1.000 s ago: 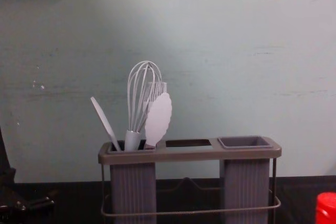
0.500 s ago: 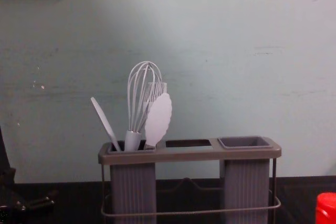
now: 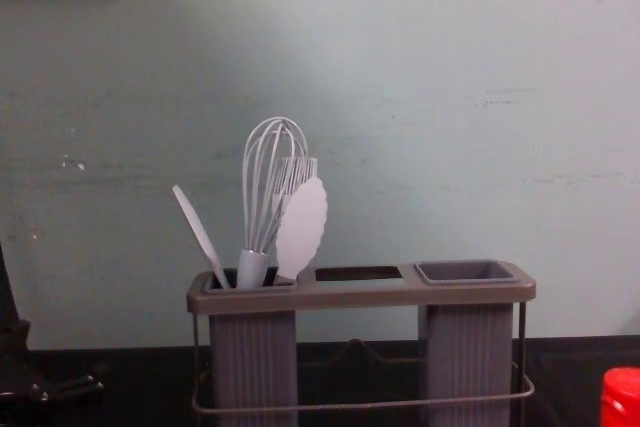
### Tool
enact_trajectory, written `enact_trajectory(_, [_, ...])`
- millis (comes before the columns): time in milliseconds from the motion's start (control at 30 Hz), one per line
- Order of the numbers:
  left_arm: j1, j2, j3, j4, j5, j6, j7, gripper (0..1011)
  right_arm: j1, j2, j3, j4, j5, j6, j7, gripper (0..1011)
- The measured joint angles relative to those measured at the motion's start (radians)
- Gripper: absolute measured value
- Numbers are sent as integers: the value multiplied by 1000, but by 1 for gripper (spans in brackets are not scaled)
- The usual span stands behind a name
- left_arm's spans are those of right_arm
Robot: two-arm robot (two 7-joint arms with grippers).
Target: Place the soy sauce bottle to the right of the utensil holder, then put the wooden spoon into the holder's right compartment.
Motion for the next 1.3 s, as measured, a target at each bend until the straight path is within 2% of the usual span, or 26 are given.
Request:
enact_trajectory(267, [0,0,0,0,0,0,0,1011,71,-66,-67,8,-13,16,57,1003])
enact_trajectory(367, [0,0,0,0,0,0,0,1011,113,-107,-95,23,-32,35,66,1003])
enact_trajectory(400, [0,0,0,0,0,0,0,1011,113,-107,-95,23,-32,35,66,1003])
enact_trajectory(500, [0,0,0,0,0,0,0,1011,150,-149,-114,43,-44,51,69,1003])
enact_trajectory(833, [0,0,0,0,0,0,0,1011,207,-214,-137,73,-52,88,96,1003])
enact_trajectory(1300, [0,0,0,0,0,0,0,1011,202,-257,-117,86,-62,91,120,980])
